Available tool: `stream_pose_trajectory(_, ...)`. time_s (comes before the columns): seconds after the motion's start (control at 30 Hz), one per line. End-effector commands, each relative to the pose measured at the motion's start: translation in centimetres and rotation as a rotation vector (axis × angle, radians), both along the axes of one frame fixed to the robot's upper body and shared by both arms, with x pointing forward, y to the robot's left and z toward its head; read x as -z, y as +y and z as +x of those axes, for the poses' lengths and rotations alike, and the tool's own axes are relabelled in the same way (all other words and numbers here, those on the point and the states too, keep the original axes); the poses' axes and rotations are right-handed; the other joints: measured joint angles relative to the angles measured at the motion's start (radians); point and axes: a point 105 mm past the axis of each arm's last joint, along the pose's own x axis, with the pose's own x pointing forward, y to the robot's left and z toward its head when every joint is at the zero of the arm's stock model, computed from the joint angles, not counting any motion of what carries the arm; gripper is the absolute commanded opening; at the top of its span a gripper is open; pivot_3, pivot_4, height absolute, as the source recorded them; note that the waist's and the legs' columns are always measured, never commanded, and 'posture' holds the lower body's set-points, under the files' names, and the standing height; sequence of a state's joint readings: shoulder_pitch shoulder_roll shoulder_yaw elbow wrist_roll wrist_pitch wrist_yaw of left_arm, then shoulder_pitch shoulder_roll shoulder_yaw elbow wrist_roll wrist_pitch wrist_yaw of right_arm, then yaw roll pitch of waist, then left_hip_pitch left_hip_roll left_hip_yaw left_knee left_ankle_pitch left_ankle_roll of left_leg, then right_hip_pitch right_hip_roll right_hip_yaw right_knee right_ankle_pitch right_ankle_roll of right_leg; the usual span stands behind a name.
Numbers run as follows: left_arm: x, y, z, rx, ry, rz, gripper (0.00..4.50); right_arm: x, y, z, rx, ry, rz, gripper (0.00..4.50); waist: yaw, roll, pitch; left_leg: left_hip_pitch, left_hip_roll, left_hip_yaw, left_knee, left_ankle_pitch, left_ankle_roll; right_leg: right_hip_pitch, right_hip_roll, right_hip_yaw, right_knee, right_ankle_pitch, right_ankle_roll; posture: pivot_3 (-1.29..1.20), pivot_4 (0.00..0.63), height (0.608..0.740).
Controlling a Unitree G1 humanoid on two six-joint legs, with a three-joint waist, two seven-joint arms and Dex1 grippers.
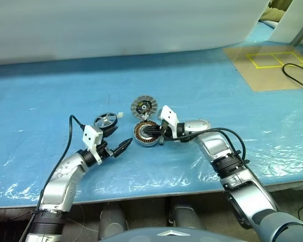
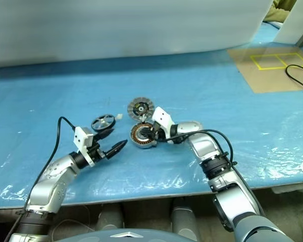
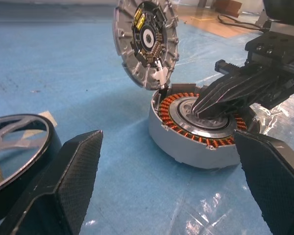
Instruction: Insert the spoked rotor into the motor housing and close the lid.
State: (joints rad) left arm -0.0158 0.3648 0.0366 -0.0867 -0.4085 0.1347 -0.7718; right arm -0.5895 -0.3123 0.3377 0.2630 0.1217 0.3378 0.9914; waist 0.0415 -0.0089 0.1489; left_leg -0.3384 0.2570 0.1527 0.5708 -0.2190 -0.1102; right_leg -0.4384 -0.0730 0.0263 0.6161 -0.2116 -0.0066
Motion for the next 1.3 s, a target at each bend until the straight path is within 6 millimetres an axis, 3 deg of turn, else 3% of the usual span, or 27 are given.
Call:
stream_pose_trajectory(0.03,-1.3,-0.1,-0.1,0.030,-0.079,0.028,4.50,2.5,-0.7,-0.5,0.014,0.060,-0.086,0.02,0.000,0.000,0.000,0.000,0.000,0.000,0.000,0.000,0.000,0.000,0.000,0.000,0.000,0.000,0.000,0.00,0.150,0.740)
stream_pose_trajectory(0.23,-1.2,-0.4,0.0,0.051,-0.089,0.070,4.50,4.1,-1.9,0.4,0.099,0.060,-0.206,0.02,0.000,0.000,-0.001,0.004,0.000,0.000,0.000,0.000,0.000,0.003,0.000,0.000,0.000,0.000,0.000,0.00,0.150,0.740)
stream_pose_trajectory(0.4,-0.8,-0.8,0.0,0.064,-0.085,0.079,4.50,3.9,-2.0,0.5,0.125,0.084,-0.218,0.02,0.000,0.000,-0.002,0.006,0.000,0.000,0.000,0.000,0.000,0.005,0.000,0.000,0.001,0.000,0.000,0.00,0.150,0.740)
stream_pose_trajectory(0.63,-0.6,-0.6,0.1,0.059,-0.082,0.088,4.50,4.0,-1.6,-1.2,0.000,0.095,-0.213,0.02,0.002,0.000,-0.004,0.006,0.000,0.000,0.000,0.000,0.000,0.005,0.000,0.000,0.001,0.000,0.000,0.00,0.150,0.740)
stream_pose_trajectory(0.83,-0.5,-0.7,0.2,0.063,-0.079,0.091,4.50,4.7,-2.0,-1.1,0.007,0.066,-0.276,0.02,0.000,0.000,-0.006,0.005,0.000,0.000,-0.006,0.000,0.000,0.005,0.000,0.000,-0.006,0.000,0.000,0.00,0.150,0.740)
stream_pose_trajectory(1.0,-0.4,-0.7,0.3,0.067,-0.079,0.098,4.50,3.5,-0.9,-1.6,-0.045,0.033,-0.193,0.02,0.000,0.000,-0.007,0.005,0.000,0.001,-0.007,0.000,0.000,0.005,0.000,0.000,-0.008,0.000,0.000,0.00,0.150,0.740)
stream_pose_trajectory(1.3,-0.4,-0.9,0.6,0.073,-0.084,0.105,4.50,2.8,-0.6,-1.2,-0.053,-0.032,-0.143,0.02,-0.001,0.000,-0.007,0.005,0.000,0.001,-0.008,0.000,0.000,0.005,0.000,0.000,-0.008,0.000,0.000,0.00,0.150,0.740)
